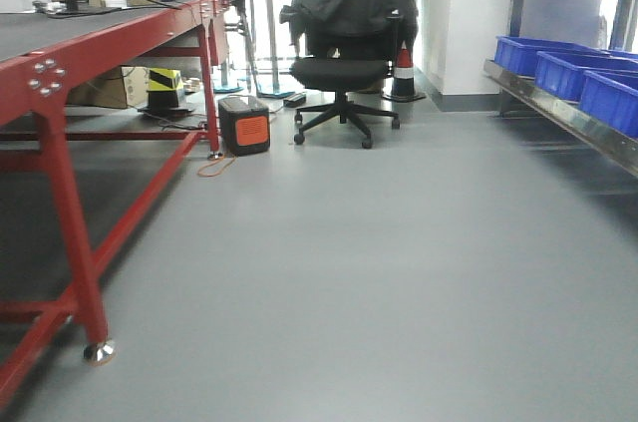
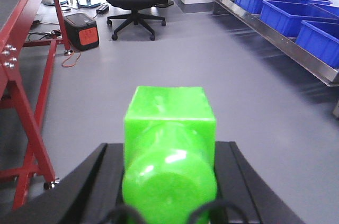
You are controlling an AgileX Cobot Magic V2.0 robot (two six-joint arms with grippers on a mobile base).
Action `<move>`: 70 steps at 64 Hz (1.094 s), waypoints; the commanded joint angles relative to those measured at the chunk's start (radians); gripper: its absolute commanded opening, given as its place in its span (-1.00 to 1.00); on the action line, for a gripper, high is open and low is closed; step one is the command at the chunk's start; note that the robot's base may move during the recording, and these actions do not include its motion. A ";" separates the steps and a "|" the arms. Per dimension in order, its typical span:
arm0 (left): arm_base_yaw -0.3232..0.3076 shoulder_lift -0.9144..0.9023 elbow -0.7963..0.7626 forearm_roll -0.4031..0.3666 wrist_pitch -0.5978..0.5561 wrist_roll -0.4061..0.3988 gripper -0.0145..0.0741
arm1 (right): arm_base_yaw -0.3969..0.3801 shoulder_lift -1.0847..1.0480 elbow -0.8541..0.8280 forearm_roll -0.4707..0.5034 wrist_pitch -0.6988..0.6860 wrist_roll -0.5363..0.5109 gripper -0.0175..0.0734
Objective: Grab block from conveyor and place in blue bin
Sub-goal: 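Drive the base toward the shelf of blue bins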
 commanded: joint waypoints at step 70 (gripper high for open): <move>-0.007 -0.002 -0.001 -0.004 -0.026 -0.008 -0.92 | -0.001 0.000 0.003 -0.009 -0.019 -0.004 -0.97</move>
